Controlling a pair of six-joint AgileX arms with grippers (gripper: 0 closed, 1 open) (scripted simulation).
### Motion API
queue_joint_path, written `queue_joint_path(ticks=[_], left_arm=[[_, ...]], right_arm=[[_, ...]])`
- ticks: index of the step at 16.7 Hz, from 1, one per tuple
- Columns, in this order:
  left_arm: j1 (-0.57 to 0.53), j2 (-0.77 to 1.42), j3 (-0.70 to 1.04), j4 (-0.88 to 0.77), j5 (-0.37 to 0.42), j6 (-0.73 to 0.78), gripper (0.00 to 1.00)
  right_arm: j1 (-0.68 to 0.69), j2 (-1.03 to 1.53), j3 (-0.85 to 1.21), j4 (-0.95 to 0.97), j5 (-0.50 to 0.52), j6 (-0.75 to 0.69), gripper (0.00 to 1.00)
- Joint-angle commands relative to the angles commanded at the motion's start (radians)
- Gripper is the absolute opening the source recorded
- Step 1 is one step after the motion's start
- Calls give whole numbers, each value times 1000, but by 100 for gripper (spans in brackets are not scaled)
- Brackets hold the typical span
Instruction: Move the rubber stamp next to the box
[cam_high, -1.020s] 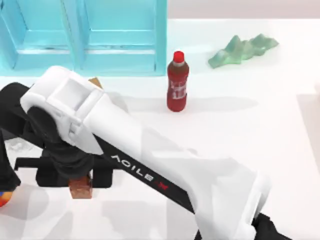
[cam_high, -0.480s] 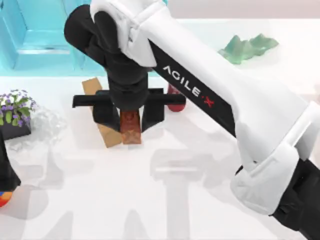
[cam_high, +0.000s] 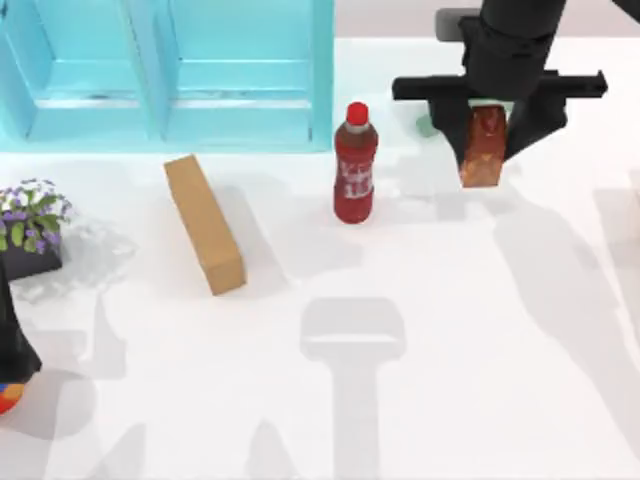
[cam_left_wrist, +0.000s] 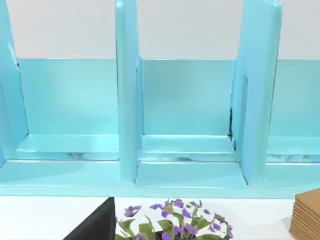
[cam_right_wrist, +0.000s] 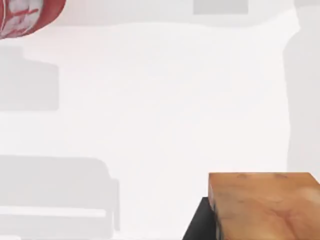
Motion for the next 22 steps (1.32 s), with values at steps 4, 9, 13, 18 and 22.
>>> queue_joint_path(ticks=[4, 9, 13, 18, 22], left_arm=[[0, 0, 0, 0, 0, 0, 100], [0, 0, 0, 0, 0, 0, 100], [0, 0, 0, 0, 0, 0, 100], [0, 0, 0, 0, 0, 0, 100], [0, 0, 0, 0, 0, 0, 100]], right_arm=[[-203, -209, -315, 138, -4, -186, 0], [-341, -362, -503, 252, -6, -322, 0], [-346, -367, -509, 256, -6, -327, 0], [-341, -363, -554, 305, -5, -325, 0], [-341, -356, -613, 372, -5, -323, 0]])
